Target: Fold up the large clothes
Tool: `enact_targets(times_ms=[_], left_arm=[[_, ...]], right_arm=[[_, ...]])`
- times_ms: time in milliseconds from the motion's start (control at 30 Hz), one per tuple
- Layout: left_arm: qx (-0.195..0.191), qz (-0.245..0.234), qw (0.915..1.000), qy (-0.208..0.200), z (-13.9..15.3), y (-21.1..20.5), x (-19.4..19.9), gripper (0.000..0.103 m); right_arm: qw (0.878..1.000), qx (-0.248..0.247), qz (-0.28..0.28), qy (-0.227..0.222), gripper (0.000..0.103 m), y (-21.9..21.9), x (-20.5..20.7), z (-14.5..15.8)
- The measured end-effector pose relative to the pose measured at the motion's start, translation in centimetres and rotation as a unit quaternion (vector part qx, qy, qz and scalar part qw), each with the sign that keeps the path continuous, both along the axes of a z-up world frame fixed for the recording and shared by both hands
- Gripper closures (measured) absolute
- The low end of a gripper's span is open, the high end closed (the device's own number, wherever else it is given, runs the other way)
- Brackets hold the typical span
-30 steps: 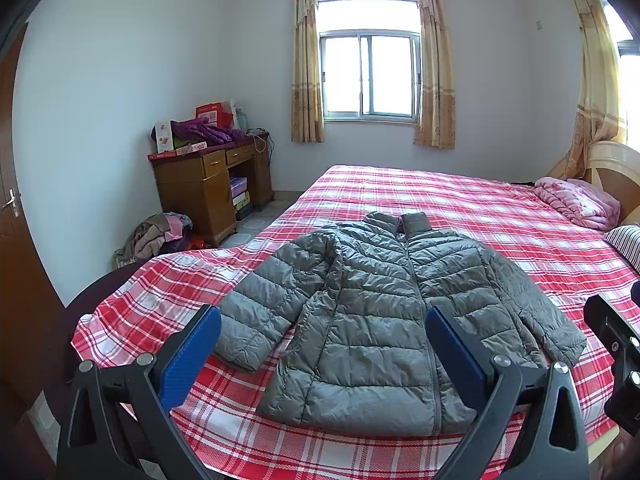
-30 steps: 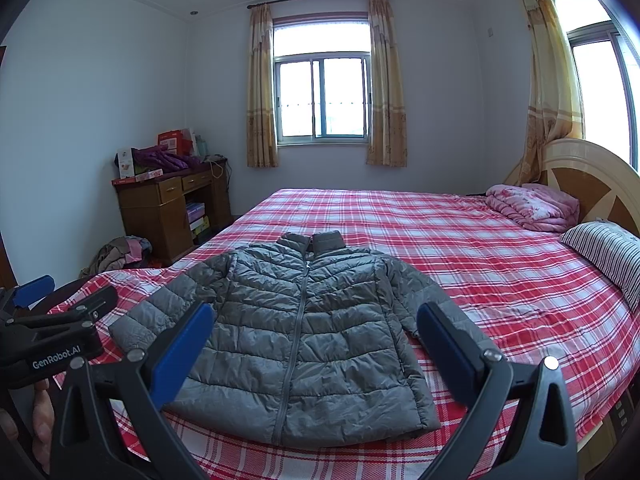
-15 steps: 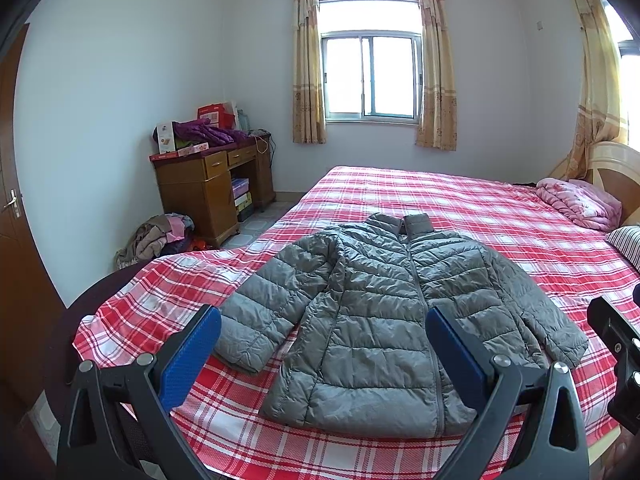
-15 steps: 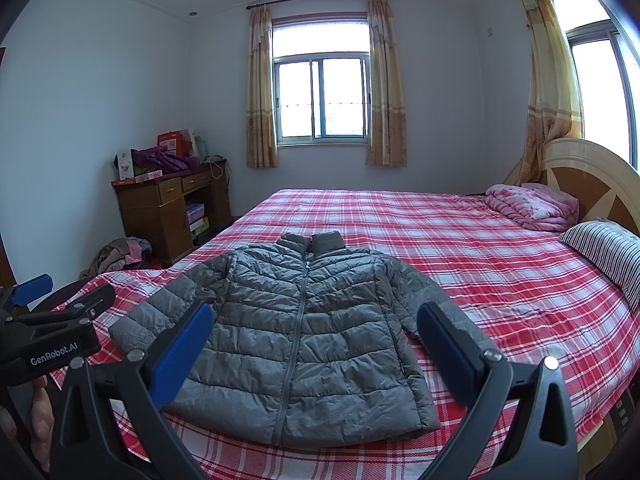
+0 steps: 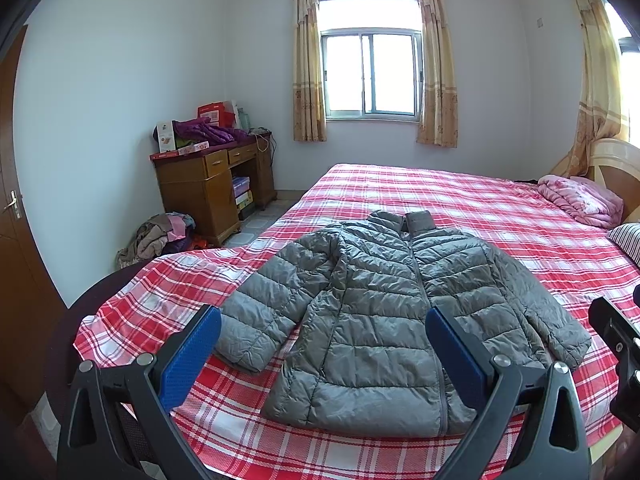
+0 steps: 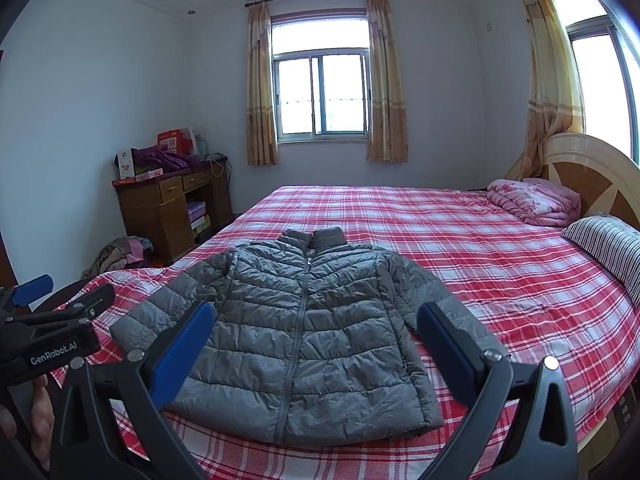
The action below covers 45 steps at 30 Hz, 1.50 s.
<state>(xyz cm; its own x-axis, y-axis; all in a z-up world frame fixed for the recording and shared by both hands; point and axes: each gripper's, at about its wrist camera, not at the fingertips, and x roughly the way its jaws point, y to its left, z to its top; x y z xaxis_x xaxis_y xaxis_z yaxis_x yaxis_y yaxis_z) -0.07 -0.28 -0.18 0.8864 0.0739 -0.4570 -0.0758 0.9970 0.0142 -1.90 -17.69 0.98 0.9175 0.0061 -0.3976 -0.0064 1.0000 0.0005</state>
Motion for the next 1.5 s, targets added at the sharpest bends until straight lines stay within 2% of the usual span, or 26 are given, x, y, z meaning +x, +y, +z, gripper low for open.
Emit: enact_targets(times_ms=[167,267,333,467,567,667,767,967,1133,1233,1333,1467,1500], left_arm=[[0.009,-0.006,0.9999,0.012,-1.0,-0.5,0.8,0.001],[0.012,-0.010,0.9996,0.022,-2.0,-0.6,1.6,0.001],[0.023,-0.008,0.9992,0.033,-3.0,-0.7,2.5,0.001],[0.038,-0.013,0.9969,0.067,-5.6,-0.9,4.9,0.001],[0.042,-0.002,0.9953,0.087,-7.8,-0.3,6.8,0.001],[0.037,0.006,0.9931,0.111,-9.8,0.7,8.9,0.001],[0.043,0.023,0.9915,0.120,-11.1,1.9,10.9,0.001],[0.062,0.051,0.9884,0.129,-12.9,3.9,15.2,0.001],[0.090,0.056,0.9845,0.140,-14.2,4.0,18.7,0.001],[0.095,0.067,0.9821,0.148,-14.9,4.2,20.9,0.001],[0.093,0.074,0.9799,0.160,-15.6,4.3,22.2,0.001],[0.102,0.072,0.9773,0.171,-16.5,3.7,23.5,0.001],[0.107,0.072,0.9763,0.174,-16.8,3.6,23.8,0.001]], right_arm=[[1.000,0.007,0.007,0.005,0.000,-0.4,0.4,-0.4],[0.999,0.028,0.026,0.007,0.000,-1.4,1.1,-1.2],[0.999,0.036,0.008,0.011,0.000,-2.6,2.0,-2.1],[0.998,0.023,-0.042,0.031,0.000,-4.7,4.1,-4.5],[0.995,0.038,-0.058,0.073,0.000,-6.8,5.9,-6.8],[0.991,0.072,-0.051,0.104,0.000,-8.8,7.3,-8.9],[0.985,0.097,-0.089,0.116,0.000,-11.9,8.0,-11.0],[0.963,0.132,-0.194,0.136,0.003,-19.3,8.4,-13.6],[0.940,0.148,-0.266,0.155,0.010,-25.2,8.4,-16.1],[0.932,0.154,-0.284,0.168,0.013,-27.3,8.6,-17.2],[0.930,0.166,-0.273,0.183,0.023,-27.9,9.8,-18.2],[0.939,0.167,-0.229,0.194,0.037,-26.7,11.5,-19.4],[0.941,0.156,-0.225,0.197,0.050,-26.4,11.9,-19.7]])
